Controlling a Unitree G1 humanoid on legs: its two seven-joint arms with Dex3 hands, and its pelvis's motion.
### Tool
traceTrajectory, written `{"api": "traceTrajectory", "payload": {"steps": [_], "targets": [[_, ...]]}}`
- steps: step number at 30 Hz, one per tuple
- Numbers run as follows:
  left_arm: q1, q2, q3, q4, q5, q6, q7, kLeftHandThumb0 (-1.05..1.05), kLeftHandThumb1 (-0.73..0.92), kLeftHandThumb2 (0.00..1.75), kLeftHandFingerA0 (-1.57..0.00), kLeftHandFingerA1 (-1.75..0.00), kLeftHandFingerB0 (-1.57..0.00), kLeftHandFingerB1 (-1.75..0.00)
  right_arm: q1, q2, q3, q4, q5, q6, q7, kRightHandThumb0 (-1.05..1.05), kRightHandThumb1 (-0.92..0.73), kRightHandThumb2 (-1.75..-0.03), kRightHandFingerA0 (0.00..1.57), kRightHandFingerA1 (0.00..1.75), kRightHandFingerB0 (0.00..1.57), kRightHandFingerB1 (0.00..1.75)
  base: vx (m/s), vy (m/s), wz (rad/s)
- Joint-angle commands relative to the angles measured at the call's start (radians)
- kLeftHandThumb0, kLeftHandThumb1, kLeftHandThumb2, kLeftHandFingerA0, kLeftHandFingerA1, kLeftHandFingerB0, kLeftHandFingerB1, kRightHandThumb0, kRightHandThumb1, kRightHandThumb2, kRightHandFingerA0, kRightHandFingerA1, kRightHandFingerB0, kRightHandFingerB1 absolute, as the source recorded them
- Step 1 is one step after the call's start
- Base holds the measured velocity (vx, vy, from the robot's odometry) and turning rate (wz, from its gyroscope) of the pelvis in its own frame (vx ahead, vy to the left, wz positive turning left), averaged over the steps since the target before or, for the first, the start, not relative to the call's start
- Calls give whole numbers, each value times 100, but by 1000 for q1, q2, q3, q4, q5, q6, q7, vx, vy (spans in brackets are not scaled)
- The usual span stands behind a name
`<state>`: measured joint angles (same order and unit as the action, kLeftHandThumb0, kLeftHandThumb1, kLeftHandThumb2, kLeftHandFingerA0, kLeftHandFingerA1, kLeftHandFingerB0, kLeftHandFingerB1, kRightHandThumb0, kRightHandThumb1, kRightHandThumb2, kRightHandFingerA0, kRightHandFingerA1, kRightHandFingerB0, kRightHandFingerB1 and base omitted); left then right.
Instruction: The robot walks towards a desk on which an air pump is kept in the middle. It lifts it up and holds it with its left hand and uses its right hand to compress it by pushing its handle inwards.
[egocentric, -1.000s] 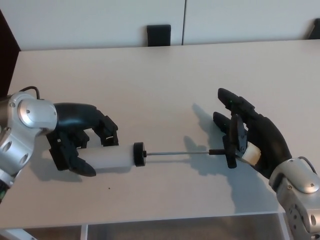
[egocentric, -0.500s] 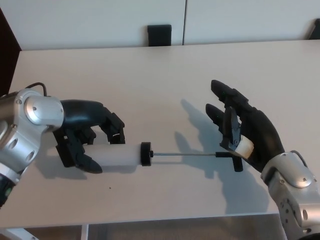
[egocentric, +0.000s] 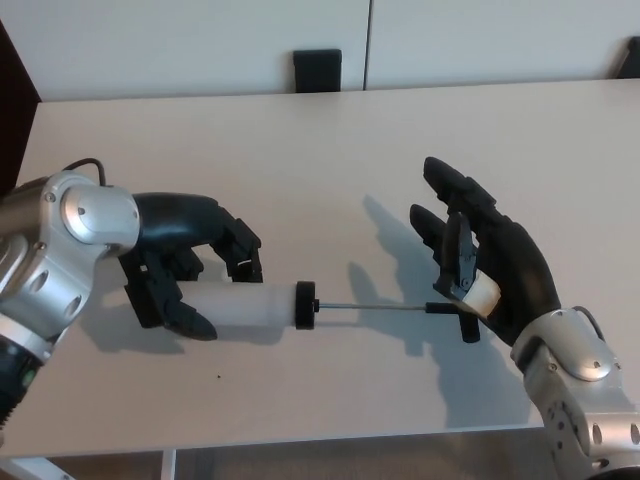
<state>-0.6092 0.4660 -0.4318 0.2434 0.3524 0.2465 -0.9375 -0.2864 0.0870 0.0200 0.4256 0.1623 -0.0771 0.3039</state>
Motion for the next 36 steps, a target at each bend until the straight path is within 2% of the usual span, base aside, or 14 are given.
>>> {"api": "traceTrajectory", "payload": {"steps": [1,11,12,13,15,16,19,20,24,25,29,30,34,36], "targets": [[-21,-33,-2,5,-13,-9,20,-18,69,89,-92,-142,-78,-126,0,54,-20,5,21,-45,-46,-85,-85,-113,5,25,5,16,0,0,0],[-36,-80,-3,3,-4,24,57,-16,69,86,-92,-140,-78,-123,-14,133,-77,8,47,-92,-107,-82,-86,-115,6,29,6,19,0,0,0],[-41,-92,-10,11,5,24,70,-15,69,86,-96,-136,-78,-125,-18,142,-82,5,44,-97,-120,-78,-86,-116,5,30,5,21,0,0,0],[-48,-108,-23,19,21,29,85,-15,73,79,-94,-118,-73,-120,-22,154,-90,3,42,-107,-137,-78,-85,-115,6,32,5,23,0,0,0],[-51,-113,-28,20,27,34,89,-15,73,79,-94,-118,-73,-120,-23,158,-93,3,42,-113,-142,-78,-85,-115,6,32,5,23,0,0,0],[-56,-124,-38,20,37,49,92,-16,77,71,-98,-99,-73,-103,-25,165,-96,4,36,-123,-157,-78,-85,-115,7,34,6,25,0,0,0],[-61,-136,-49,21,46,66,97,-16,77,71,-98,-99,-73,-103,-26,171,-97,5,29,-133,-174,-78,-85,-115,7,34,6,25,0,0,0],[-66,-151,-55,25,51,82,102,-18,80,64,-105,-101,-76,-59,-28,174,-96,6,22,-140,-192,-78,-85,-114,7,35,6,25,0,0,0],[-77,-181,-65,41,59,118,117,-19,78,63,-103,-102,-77,-58,-28,170,-91,11,2,-160,-229,-78,-85,-114,7,37,8,27,0,0,0],[-81,-187,-69,49,65,115,124,-21,77,62,-98,-96,-70,-53,-30,168,-93,20,0,-167,-236,-79,-84,-113,8,37,8,28,0,0,0],[-93,-209,-79,76,74,113,148,-24,75,62,-105,-100,-66,-47,-37,163,-98,40,-11,-188,-265,-76,-85,-114,7,39,9,31,0,0,0],[-98,-217,-83,87,77,114,155,-21,76,61,-102,-95,-75,-56,-38,163,-100,44,-15,-196,-279,-68,-81,-113,7,45,4,36,0,0,0],[-108,-233,-94,114,90,96,176,-24,78,62,-104,-100,-72,-57,-41,168,-109,53,-19,-211,-312,-69,-81,-113,8,44,3,36,0,0,0],[-116,-235,-110,123,108,81,184,-27,77,62,-109,-101,-79,-68,-46,171,-120,68,-11,-223,-325,-76,-82,-112,13,46,4,36,0,0,0]]}}
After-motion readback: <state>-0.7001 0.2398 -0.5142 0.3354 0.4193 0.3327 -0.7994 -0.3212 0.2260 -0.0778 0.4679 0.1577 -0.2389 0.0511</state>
